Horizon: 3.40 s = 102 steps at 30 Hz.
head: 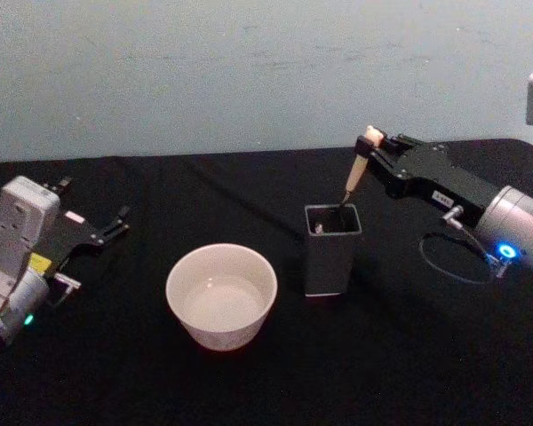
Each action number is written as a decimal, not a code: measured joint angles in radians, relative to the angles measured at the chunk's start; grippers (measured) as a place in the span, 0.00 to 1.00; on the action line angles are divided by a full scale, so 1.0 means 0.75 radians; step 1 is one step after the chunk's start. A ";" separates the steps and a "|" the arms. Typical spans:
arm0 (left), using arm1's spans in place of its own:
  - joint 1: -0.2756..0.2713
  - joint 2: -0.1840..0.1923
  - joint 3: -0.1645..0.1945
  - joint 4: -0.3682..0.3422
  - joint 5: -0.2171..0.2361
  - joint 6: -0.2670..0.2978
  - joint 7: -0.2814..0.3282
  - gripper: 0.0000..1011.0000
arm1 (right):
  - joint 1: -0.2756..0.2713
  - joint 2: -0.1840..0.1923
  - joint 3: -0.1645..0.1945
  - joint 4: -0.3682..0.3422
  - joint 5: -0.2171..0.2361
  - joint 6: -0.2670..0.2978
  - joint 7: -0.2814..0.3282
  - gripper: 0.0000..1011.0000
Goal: Pick up the stirring spoon with one hand, stir inside the cup, then place it back in its original position.
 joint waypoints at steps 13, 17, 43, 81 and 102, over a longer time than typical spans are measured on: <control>0.000 0.000 0.000 0.000 0.000 0.000 0.000 0.99 | 0.033 -0.021 -0.052 0.094 0.001 0.055 0.041 0.21; 0.000 0.000 0.000 0.000 0.000 0.000 0.000 0.99 | 0.040 -0.020 -0.075 0.122 -0.008 0.062 0.057 0.21; 0.000 0.000 0.000 0.000 0.000 0.000 0.000 0.99 | 0.054 -0.046 -0.109 0.210 -0.067 0.081 0.050 0.21; 0.000 0.000 0.000 0.000 0.000 0.000 0.000 0.99 | 0.053 -0.046 -0.110 0.211 -0.071 0.085 0.050 0.49; 0.000 0.000 0.000 0.000 0.000 0.000 0.000 0.99 | 0.053 -0.046 -0.109 0.211 -0.069 0.083 0.050 0.99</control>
